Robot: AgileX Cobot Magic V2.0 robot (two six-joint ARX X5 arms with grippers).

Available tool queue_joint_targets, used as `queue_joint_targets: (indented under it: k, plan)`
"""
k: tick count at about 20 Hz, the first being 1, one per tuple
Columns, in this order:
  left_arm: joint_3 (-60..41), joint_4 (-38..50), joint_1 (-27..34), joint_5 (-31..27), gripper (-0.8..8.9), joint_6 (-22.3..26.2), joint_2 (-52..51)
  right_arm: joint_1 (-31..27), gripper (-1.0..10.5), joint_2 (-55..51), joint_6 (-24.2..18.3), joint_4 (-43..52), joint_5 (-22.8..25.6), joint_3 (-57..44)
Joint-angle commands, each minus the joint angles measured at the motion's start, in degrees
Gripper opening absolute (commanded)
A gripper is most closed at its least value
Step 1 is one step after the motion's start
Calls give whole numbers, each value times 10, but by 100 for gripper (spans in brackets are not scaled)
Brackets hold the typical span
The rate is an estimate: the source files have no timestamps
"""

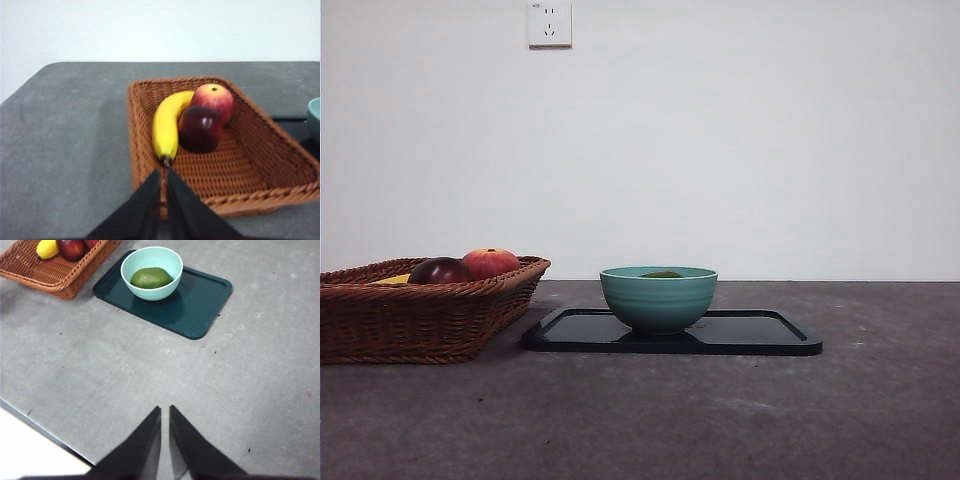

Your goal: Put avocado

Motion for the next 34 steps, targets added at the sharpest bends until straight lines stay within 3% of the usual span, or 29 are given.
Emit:
queue_joint_targets:
  k: [1, 16, 34]
  plan:
    - [-16, 9, 2, -1, 19, -4, -22, 6, 23, 3, 6, 5, 1, 5]
    - [-42, -53, 16, -1, 19, -5, -68, 6, 23, 3, 5, 5, 1, 5]
    - [-42, -50, 16, -1, 19, -1, -68, 6, 23, 3, 6, 5, 1, 5]
